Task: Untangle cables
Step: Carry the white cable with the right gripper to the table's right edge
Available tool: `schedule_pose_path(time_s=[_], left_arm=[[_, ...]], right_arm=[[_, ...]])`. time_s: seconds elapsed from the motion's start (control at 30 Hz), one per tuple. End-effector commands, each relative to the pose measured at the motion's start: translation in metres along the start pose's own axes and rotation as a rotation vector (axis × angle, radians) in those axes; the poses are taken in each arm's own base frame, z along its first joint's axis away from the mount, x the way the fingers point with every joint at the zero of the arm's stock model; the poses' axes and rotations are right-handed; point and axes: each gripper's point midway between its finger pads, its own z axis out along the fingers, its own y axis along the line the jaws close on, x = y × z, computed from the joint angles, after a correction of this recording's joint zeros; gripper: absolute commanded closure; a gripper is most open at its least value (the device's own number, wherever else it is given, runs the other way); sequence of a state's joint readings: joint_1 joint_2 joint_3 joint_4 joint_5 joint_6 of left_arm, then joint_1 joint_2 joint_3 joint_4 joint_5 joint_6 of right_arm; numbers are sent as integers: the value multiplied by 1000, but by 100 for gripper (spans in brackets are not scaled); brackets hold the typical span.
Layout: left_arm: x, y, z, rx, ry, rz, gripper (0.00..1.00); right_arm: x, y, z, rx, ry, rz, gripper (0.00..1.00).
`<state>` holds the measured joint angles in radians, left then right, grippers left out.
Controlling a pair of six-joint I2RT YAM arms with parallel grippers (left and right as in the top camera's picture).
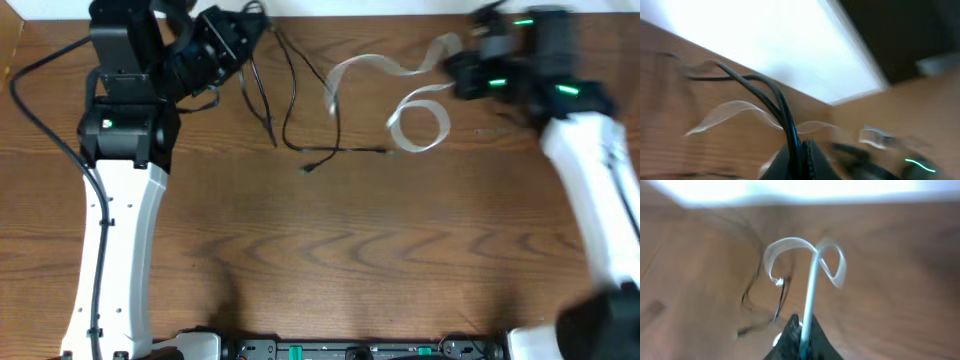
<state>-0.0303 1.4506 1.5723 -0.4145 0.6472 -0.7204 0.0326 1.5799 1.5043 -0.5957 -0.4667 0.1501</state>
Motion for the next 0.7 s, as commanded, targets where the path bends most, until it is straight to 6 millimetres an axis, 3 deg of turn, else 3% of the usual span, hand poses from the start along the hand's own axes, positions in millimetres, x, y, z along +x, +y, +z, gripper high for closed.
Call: schedule_pose_path(time_s=[0.0, 0.1, 0.33, 0.5, 0.67], left_arm=[[-24, 26, -12, -188, -128, 192, 93], [-24, 38, -14, -253, -132, 219, 93], [-17, 43, -14, -272, -100, 232, 93], [0, 44, -11, -257, -29, 217, 93], [28, 38, -2, -227, 67, 241, 93]], right_arm=[[-24, -34, -51, 156, -120, 106, 99], [-40, -71, -99, 279, -225, 159, 99], [-55, -158, -155, 496, -361, 226, 99], [-72, -213, -171, 582, -451, 190, 99], [-78, -261, -170, 628, -501, 194, 99]])
